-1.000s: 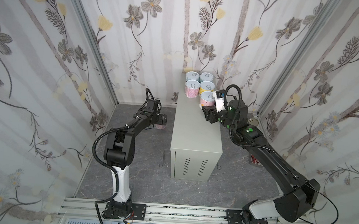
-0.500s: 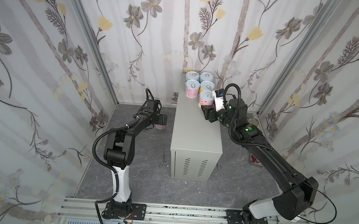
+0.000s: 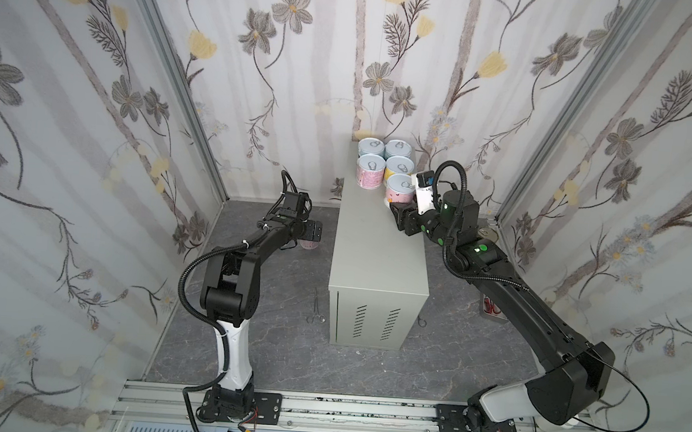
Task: Place and organize the canned foods onto the counter
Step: 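Lower the pink can in front of the yellow can and release it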
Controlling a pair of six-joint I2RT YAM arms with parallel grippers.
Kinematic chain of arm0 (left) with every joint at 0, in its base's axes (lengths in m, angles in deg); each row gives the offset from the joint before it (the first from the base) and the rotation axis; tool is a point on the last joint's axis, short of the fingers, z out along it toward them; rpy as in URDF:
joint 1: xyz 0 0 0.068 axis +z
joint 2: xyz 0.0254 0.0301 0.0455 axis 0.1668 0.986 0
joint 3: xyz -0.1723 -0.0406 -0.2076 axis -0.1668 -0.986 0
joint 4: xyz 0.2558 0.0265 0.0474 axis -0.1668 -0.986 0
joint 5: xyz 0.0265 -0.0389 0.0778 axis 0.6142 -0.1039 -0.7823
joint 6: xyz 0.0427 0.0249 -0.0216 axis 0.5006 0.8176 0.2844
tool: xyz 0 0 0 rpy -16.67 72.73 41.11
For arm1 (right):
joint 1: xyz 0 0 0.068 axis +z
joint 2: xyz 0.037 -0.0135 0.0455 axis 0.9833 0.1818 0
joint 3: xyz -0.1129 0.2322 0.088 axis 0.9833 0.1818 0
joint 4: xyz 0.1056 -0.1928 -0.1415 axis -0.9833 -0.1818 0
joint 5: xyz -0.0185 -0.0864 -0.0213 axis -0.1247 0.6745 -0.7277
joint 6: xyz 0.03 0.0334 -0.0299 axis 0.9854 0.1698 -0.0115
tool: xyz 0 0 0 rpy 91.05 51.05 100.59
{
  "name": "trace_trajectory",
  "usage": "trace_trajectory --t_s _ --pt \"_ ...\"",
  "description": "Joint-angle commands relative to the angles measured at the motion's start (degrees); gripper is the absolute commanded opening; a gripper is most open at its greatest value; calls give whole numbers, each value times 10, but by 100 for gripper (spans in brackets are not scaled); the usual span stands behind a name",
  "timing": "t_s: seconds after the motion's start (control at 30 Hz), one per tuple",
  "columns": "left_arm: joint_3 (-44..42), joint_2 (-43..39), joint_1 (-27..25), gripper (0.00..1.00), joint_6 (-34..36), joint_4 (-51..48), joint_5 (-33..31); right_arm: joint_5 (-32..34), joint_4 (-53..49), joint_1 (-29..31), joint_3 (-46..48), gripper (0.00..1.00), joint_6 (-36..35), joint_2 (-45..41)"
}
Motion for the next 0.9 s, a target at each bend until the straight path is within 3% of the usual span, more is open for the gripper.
trace_trajectory --t_s 0.0,0.87 --pt "2 -8 -2 100 3 -4 -6 4 -6 -2 7 70 -8 -5" --pt "0 -12 -8 100 4 -11 -12 -14 6 -2 15 71 -12 -7"
